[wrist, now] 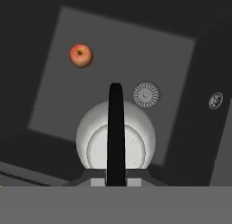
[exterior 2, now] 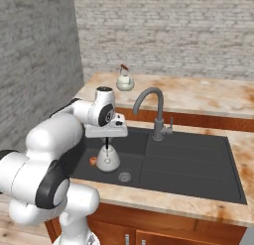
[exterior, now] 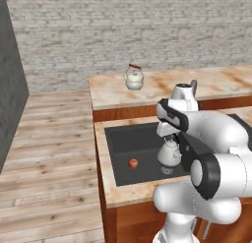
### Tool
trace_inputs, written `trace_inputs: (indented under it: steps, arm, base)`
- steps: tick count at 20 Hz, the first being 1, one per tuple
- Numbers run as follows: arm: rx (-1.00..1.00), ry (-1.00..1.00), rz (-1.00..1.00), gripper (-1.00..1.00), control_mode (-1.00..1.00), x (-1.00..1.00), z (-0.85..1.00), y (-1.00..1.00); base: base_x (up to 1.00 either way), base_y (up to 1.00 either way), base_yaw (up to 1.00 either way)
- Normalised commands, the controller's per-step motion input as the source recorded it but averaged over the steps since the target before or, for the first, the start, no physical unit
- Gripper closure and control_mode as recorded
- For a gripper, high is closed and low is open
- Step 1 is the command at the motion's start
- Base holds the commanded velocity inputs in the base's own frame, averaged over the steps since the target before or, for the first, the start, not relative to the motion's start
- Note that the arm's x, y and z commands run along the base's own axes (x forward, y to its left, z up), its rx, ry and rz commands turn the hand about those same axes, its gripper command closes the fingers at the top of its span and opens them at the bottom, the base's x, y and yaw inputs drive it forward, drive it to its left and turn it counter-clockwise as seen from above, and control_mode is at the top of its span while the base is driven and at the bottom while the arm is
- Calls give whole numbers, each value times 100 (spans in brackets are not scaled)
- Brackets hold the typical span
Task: Pick the kettle and kettle and place them in the sink. Then turn on the water.
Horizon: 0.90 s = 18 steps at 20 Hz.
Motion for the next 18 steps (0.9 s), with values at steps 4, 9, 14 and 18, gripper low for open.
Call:
trace_inputs:
  steps: [4, 9, 14, 18]
  arm:
    - [0, 0, 0, 100, -100, 25, -24, -13]
    - [0, 1, 0, 100, -100, 22, -29, -2]
    - [0, 0, 0, 100, -100, 21, -30, 0]
    - [0, 0, 0, 100, -100, 28, -25, -1]
  base:
    - [0, 0, 0]
    - [0, 0, 0]
    - [0, 0, 0]
    - [0, 0, 0]
